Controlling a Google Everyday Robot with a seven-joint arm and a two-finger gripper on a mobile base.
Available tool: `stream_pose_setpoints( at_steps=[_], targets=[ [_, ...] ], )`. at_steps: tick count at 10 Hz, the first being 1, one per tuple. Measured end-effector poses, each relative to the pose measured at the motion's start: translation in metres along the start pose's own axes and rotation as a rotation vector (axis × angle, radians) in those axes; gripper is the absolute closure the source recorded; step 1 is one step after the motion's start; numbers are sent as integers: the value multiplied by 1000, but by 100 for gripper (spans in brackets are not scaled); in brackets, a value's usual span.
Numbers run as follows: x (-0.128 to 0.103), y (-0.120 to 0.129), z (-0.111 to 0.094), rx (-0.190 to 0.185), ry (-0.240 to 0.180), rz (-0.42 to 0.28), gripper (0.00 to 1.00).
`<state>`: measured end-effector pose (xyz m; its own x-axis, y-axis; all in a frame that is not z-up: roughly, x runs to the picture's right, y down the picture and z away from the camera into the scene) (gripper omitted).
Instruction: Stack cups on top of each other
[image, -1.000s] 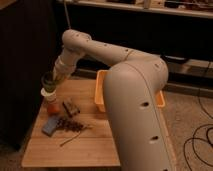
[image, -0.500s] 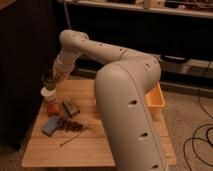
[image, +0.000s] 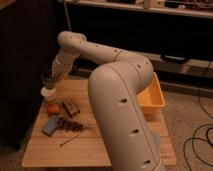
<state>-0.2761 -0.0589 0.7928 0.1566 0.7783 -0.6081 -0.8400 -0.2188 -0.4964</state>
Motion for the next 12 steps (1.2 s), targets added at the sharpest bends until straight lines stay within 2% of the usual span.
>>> stream_pose_setpoints(
  at_steps=[5,7,12],
  targets=[
    [-10,-1,12,-13,-34,29,94],
    [-14,-2,20,-31,-30,38,94],
    [-20,-3,42,-46,-10,38,94]
  ],
)
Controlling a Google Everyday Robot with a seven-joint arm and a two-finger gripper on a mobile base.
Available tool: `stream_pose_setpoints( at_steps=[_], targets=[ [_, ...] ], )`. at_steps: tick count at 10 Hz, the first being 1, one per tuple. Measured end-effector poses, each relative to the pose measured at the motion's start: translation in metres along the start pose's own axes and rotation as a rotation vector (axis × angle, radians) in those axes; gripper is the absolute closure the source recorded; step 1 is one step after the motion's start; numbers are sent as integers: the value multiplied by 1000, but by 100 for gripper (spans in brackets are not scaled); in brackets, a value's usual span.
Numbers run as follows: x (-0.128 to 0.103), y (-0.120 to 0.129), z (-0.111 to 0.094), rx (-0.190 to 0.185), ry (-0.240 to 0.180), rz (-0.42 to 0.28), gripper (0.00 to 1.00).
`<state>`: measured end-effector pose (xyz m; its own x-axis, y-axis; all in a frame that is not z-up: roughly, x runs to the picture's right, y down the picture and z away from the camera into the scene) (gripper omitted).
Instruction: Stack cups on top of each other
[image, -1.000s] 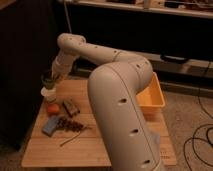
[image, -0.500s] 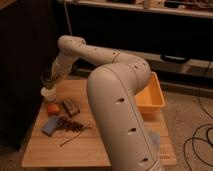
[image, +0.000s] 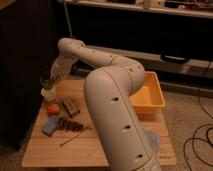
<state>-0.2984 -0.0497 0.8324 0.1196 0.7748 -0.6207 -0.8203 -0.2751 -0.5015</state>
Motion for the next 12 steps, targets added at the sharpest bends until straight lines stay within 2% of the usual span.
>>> stream_pose_setpoints(
  at_steps=[5,10,11,12],
  targets=[
    [-2,-8,25,4,30,10,94],
    [-2,-7,39,26,61,-6,93],
    [-2,-8,40,28,67,-7,88],
    [-2,-7,40,27,69,-9,78]
  ],
)
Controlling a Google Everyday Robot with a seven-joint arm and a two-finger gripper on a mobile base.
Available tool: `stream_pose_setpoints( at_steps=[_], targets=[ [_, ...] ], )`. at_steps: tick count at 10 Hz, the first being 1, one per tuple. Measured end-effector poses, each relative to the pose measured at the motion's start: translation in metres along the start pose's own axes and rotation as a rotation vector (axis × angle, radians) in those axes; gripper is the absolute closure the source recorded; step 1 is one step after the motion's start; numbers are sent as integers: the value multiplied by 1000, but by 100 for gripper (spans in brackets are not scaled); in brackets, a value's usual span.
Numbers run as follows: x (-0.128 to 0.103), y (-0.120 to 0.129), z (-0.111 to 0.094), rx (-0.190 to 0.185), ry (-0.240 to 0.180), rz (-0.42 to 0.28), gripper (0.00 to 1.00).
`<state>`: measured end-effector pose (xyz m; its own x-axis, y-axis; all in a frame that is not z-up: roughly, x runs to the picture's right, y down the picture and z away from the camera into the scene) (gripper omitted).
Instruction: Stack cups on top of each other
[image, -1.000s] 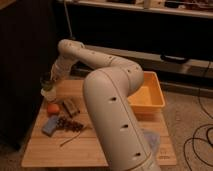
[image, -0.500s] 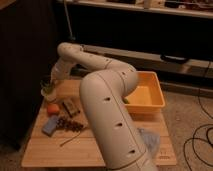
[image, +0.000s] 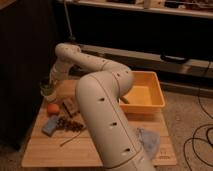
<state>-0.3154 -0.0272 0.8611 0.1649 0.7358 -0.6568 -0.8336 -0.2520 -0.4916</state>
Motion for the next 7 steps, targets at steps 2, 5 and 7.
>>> stream_pose_setpoints(
  at_steps=[2,5,7],
  targets=[
    [0,1,0,2,7,-4,61],
    [0,2,2,14,18,-12,30],
    [1,-2,6,27,24,-6,20]
  ],
)
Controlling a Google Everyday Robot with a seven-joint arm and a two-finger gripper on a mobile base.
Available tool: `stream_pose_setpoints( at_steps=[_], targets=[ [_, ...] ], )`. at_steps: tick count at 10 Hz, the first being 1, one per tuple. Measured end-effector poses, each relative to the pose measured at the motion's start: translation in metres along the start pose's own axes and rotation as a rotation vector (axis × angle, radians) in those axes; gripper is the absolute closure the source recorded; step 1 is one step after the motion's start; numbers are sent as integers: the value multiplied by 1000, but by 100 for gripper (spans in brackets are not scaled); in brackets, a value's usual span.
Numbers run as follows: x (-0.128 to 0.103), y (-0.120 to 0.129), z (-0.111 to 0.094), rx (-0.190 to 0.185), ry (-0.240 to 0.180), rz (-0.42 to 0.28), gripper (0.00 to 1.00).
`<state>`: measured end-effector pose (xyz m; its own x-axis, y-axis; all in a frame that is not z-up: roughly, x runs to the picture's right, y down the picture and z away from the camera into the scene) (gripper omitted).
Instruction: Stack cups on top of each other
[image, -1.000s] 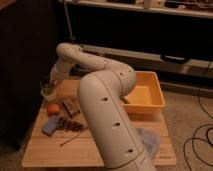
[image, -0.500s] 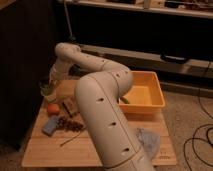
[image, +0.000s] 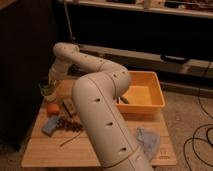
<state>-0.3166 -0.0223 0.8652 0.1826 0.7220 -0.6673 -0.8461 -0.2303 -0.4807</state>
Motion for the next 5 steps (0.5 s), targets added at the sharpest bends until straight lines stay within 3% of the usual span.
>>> stream_pose_setpoints(
  at_steps=[5],
  targets=[
    [0,-3,2,-2,11,8,20]
  ],
)
